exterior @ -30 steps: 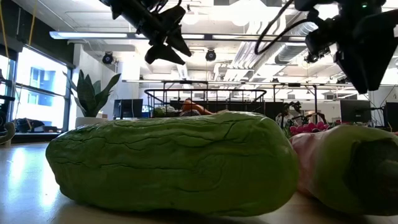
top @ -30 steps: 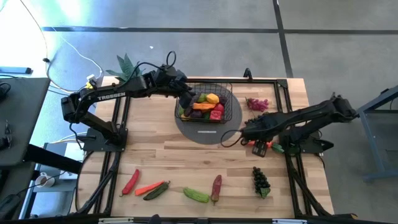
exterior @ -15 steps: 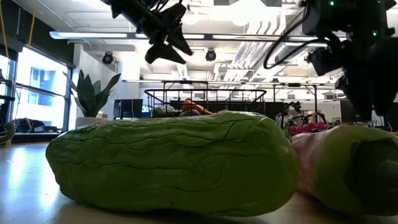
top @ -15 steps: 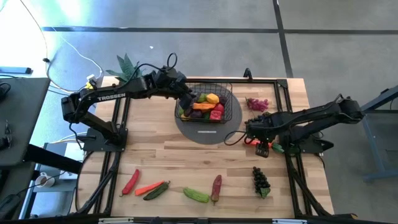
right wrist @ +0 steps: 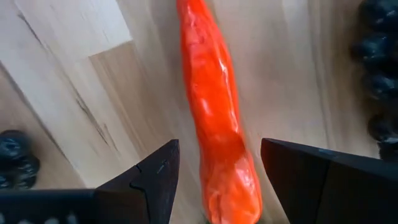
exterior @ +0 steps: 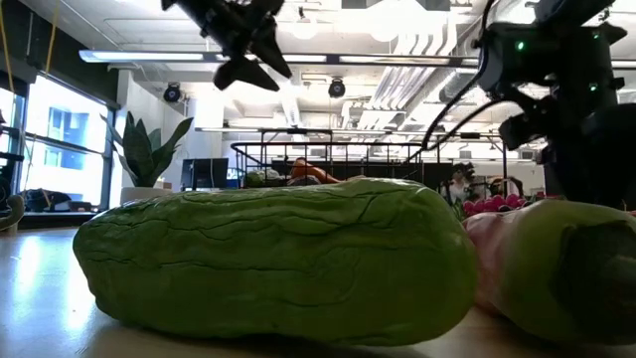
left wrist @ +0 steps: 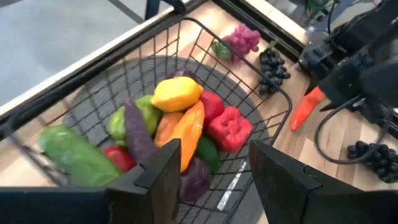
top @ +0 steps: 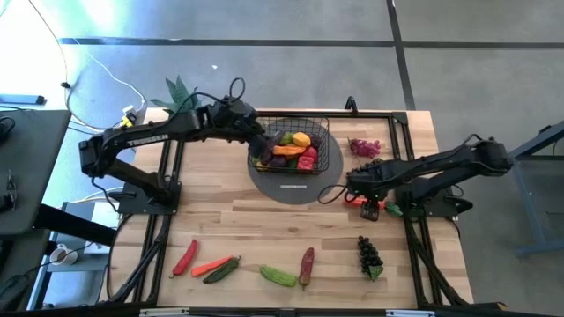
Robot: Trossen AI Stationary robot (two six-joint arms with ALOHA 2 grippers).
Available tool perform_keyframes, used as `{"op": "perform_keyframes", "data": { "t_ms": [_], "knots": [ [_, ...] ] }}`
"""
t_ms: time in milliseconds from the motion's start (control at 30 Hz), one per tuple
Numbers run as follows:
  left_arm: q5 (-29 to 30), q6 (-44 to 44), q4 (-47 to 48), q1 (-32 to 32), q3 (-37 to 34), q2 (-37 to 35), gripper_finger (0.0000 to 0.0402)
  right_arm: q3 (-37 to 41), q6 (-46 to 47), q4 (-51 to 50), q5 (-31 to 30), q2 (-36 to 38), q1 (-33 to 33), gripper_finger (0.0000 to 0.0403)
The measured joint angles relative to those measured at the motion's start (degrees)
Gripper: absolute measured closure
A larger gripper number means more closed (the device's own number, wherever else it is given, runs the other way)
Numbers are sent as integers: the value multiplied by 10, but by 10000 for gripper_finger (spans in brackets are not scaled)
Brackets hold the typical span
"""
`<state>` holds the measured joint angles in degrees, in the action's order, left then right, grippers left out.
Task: Build produce basket
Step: Put the top carrot into the wire basket
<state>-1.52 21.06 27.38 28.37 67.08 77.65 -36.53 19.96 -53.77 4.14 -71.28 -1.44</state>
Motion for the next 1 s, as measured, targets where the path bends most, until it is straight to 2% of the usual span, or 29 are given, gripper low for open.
{"op": "perform_keyframes", "data": {
  "t_ms": [467,600,767,1000],
  "knots": [
    [13,18,76,0,0,-112,225,-3,-7,23,6,-131,8,197],
    [28,13,80,0,0,-129,225,-12,11,19,13,-142,8,234],
    [48,-5,81,1,0,-139,225,-30,50,20,17,-142,11,323],
    [52,-47,82,1,0,-139,225,-58,102,19,44,-142,10,330]
  ]
}}
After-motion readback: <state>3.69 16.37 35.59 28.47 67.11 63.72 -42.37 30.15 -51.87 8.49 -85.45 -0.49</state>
